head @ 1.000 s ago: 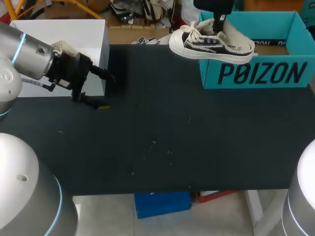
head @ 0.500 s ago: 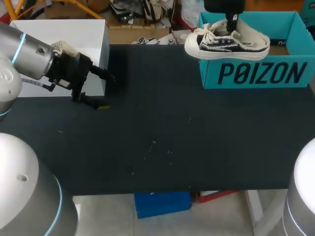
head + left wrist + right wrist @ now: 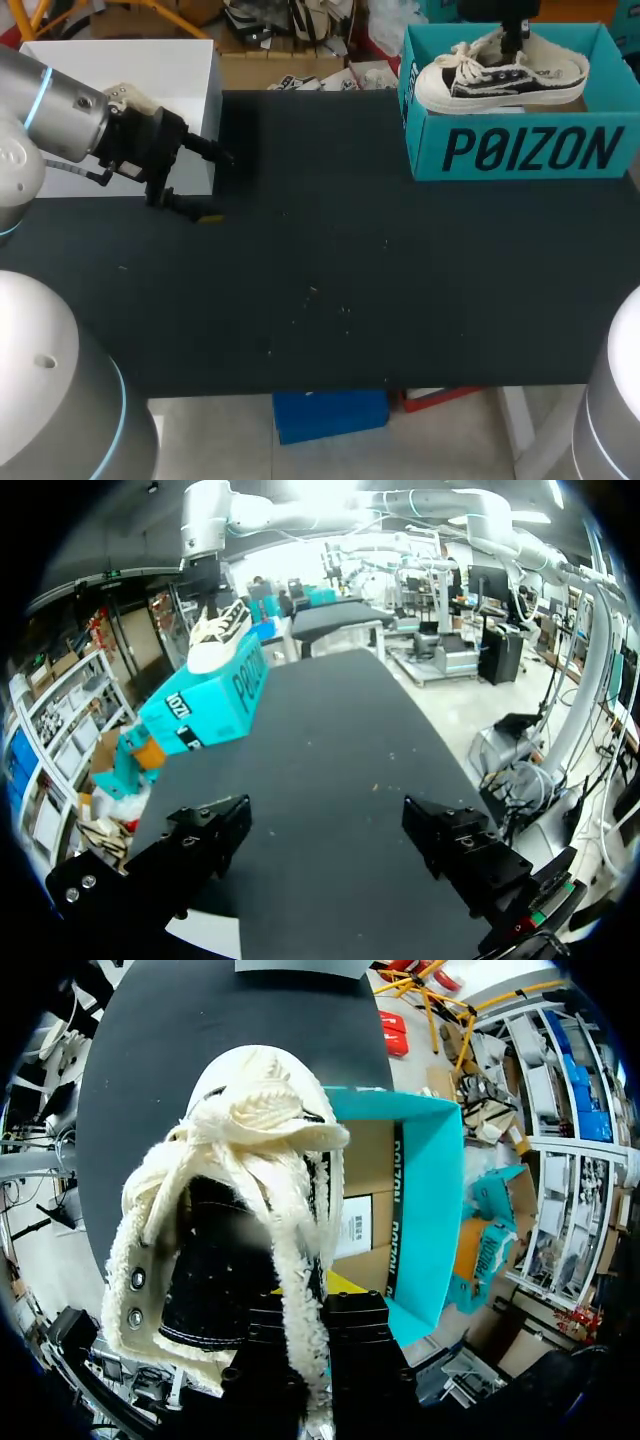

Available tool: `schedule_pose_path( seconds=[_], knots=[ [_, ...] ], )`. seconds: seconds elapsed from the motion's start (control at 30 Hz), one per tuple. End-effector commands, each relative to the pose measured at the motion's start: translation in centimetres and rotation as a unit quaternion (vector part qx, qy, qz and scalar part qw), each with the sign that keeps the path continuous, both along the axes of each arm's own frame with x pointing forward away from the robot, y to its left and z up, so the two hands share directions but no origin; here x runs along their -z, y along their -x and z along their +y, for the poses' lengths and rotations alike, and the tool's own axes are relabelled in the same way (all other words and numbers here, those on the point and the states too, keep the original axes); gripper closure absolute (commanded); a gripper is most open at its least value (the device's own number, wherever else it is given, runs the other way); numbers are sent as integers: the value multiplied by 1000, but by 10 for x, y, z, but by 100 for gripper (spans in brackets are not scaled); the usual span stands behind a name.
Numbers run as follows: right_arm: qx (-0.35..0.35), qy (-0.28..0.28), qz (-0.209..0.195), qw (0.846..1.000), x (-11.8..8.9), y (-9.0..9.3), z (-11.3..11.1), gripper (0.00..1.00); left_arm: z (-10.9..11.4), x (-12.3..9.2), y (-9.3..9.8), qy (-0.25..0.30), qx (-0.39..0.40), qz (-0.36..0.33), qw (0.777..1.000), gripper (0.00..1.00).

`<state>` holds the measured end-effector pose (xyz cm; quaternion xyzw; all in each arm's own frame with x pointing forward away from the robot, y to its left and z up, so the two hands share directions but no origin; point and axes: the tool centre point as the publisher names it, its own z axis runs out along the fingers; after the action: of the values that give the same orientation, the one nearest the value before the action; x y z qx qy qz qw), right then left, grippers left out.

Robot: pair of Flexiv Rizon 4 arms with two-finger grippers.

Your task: Take the shoe out of the shoebox, open the shoe tongue, remove and reinsert the insole, then place the shoe into the shoebox

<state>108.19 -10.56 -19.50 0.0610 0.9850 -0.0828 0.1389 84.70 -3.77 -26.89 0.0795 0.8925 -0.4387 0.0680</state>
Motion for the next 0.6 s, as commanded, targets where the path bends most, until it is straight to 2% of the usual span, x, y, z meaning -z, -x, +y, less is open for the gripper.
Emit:
schedule_pose_path(
  seconds=[0.03,0.3,0.4,0.6],
  knots=[
    [-10,-7,3,1000,-9,-11,-22,100,0,1,1,-1,-1,-1,1000,0],
    [-25,4,12,1000,-5,-41,-50,100,0,1,1,-1,-1,-1,1000,0],
    [-28,3,15,999,-2,-53,-55,100,0,1,1,-1,-1,-1,1000,0],
    [-14,1,22,1000,9,-64,-60,100,0,1,1,-1,-1,-1,1000,0]
  ],
)
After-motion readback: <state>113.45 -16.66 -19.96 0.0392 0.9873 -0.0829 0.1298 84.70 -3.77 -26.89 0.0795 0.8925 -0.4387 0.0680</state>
